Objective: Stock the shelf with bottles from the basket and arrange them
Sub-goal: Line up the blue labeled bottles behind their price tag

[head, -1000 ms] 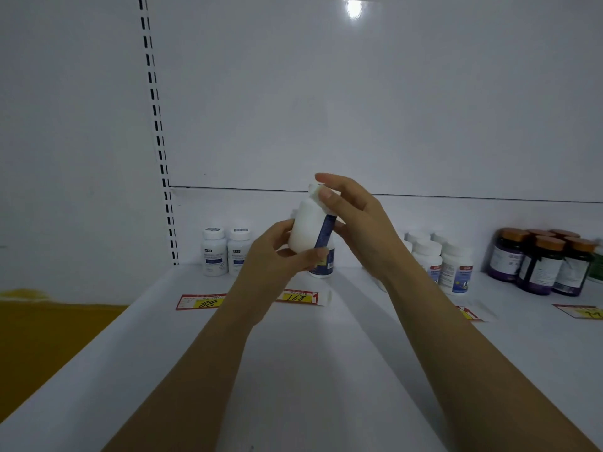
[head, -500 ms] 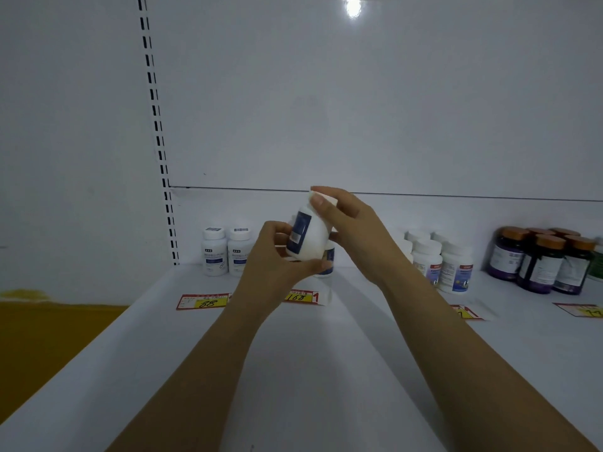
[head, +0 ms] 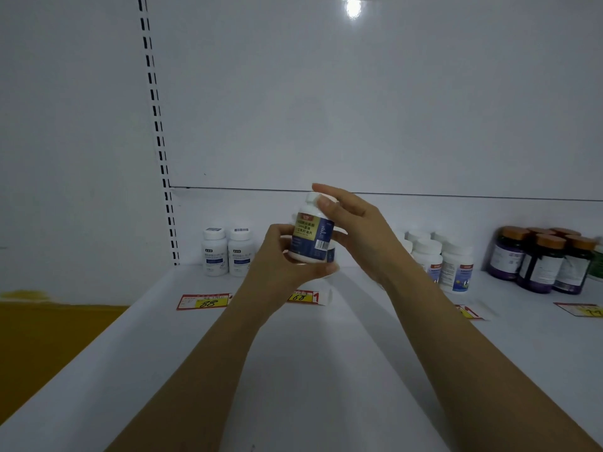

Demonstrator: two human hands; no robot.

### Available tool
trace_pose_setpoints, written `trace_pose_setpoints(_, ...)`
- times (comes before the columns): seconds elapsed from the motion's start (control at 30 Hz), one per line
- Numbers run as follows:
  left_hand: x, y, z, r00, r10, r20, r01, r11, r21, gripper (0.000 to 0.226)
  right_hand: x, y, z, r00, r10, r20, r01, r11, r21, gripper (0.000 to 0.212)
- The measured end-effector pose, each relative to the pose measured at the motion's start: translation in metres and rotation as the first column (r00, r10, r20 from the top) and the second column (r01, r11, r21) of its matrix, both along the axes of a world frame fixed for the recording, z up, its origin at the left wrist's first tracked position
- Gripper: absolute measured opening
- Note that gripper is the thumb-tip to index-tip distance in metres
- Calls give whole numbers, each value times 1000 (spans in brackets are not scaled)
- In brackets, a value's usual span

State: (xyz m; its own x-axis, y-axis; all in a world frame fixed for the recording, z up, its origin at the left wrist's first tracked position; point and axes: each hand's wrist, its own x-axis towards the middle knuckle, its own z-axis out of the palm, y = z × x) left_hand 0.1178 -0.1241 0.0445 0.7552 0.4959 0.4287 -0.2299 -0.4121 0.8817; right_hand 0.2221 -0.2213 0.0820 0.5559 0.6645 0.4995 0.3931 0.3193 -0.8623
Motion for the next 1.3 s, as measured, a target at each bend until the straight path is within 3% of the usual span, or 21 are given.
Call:
trace_pose_setpoints(0.13,-2,1,1,998,-46,-39,45,998,-39,55,4,-3,1,997,22,-75,-19,999,48,28)
trace_pose_setpoints(0.5,-3,2,1,998,-45,-43,44,999,-20,54,-1,-2,1,999,-41,-25,42,999,23,24)
trace_pose_setpoints(0.63,-2,4,0,997,-60,57,61,998,-15,48,-9,-2,4,991,-91,95,85,994,66,25)
trace_pose_setpoints(0.73,1,13,0,978,31,207,-35,999,17,52,-20,-2,5,961,-78,264,59,995,77,41)
trace_pose_setpoints(0.83,3,15,0,924,152,350,-199,975,102,57,-30,0,2,847,-214,487,152,975,163,55)
trace_pose_setpoints(0.9,3,15,0,875,209,438,-289,949,124,56,-34,3,-3,664,-383,642,221,921,321,53)
trace_pose_setpoints(0.97,3,16,0,834,242,496,-366,915,169,56,-35,7,-7,514,-483,709,219,873,435,51)
trace_pose_setpoints(1.03,2,17,1,823,235,517,-380,905,193,57,-35,7,-7,478,-508,716,191,856,480,50)
trace_pose_setpoints(1.1,1,16,3,844,227,485,-356,915,190,55,-35,6,-6,523,-487,700,178,865,469,49)
trace_pose_setpoints(1.17,-2,13,7,905,179,385,-273,940,204,54,-35,3,-2,674,-413,613,187,897,400,49)
trace_pose_setpoints(1.23,-4,9,11,967,72,244,-110,983,147,51,-30,0,4,852,-328,409,215,930,298,42)
trace_pose_setpoints(1.3,-5,6,15,997,-18,80,18,1000,12,43,-17,-2,8,943,-280,178,259,957,131,32)
